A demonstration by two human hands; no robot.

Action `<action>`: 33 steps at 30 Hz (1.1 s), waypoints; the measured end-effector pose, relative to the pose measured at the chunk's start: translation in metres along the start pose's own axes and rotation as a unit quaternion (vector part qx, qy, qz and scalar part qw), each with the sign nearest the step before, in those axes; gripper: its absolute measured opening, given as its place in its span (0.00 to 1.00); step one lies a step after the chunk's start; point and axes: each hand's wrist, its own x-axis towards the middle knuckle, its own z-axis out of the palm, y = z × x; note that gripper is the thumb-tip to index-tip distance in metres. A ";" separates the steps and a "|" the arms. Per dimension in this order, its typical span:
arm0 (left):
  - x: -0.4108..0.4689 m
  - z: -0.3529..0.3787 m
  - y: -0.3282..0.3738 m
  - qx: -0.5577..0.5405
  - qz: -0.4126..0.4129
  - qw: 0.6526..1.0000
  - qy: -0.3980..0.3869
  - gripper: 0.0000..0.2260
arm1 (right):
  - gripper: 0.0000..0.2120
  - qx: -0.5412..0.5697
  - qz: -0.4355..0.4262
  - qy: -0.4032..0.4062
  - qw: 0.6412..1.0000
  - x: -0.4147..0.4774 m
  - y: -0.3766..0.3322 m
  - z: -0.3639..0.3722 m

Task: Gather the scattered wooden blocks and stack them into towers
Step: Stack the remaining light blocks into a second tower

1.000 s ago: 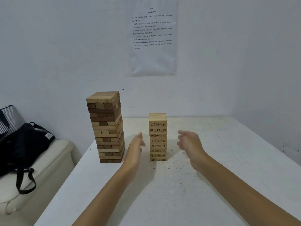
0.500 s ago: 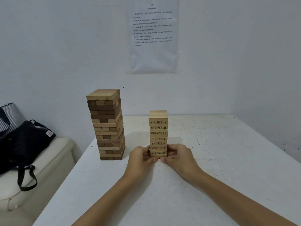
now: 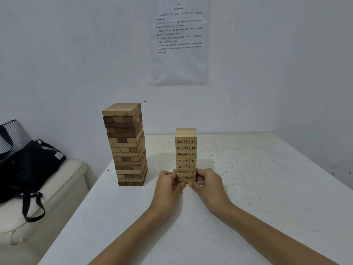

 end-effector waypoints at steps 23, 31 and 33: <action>-0.006 -0.009 0.016 -0.156 0.003 0.988 -0.007 0.11 | 0.15 0.057 0.013 0.020 0.998 0.001 0.007 -0.001; -0.006 -0.014 0.017 -0.211 -0.019 0.977 -0.001 0.12 | 0.15 0.042 0.008 0.029 0.999 0.002 0.008 -0.002; -0.006 -0.015 0.017 -0.207 -0.019 0.978 0.001 0.12 | 0.16 0.043 0.010 0.030 0.999 0.002 0.008 -0.002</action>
